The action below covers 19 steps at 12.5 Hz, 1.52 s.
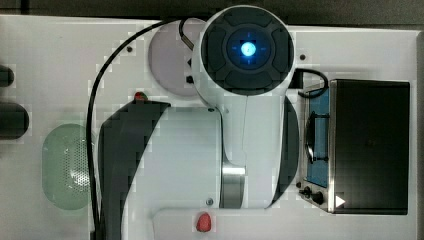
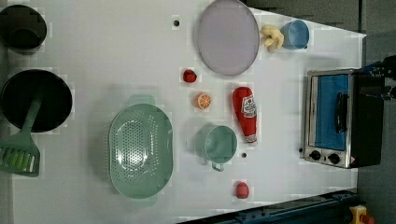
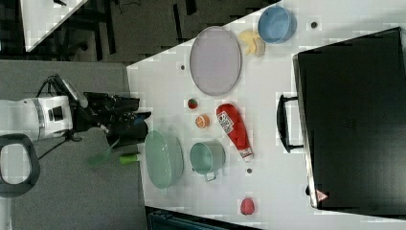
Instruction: Pick Ketchup from the table and place it in strainer.
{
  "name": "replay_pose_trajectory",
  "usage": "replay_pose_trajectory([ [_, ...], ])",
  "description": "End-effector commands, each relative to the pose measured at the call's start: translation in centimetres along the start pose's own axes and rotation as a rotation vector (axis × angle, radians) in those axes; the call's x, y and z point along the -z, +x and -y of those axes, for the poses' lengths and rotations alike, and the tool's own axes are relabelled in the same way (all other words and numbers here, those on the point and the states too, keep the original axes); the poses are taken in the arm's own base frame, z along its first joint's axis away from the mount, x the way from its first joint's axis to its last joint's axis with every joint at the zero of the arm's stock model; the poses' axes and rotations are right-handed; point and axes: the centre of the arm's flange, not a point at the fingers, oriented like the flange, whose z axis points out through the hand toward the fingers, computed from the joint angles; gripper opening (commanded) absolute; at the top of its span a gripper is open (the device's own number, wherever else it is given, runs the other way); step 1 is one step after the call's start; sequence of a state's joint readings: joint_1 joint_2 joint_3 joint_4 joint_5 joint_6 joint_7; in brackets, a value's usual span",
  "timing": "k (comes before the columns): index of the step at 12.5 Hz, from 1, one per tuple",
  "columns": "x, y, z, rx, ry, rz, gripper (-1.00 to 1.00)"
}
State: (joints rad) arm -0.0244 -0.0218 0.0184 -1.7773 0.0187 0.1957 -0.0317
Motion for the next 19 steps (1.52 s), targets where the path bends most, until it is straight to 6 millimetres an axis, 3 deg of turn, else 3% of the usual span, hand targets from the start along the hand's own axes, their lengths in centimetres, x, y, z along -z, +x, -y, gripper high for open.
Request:
replay_pose_trajectory([
  [1, 5.3, -4.1, -7.5, -0.090, -0.045, 0.049, 0.59],
  [3, 3.9, -4.1, -7.3, -0.083, -0.059, 0.063, 1.00],
  [7, -1.3, -3.8, -5.3, 0.081, -0.070, 0.081, 1.00],
  [13, -11.8, -4.0, -3.0, 0.624, -0.058, 0.116, 1.00],
  [19, -21.6, -4.7, -3.0, 0.990, -0.016, 0.080, 1.00],
])
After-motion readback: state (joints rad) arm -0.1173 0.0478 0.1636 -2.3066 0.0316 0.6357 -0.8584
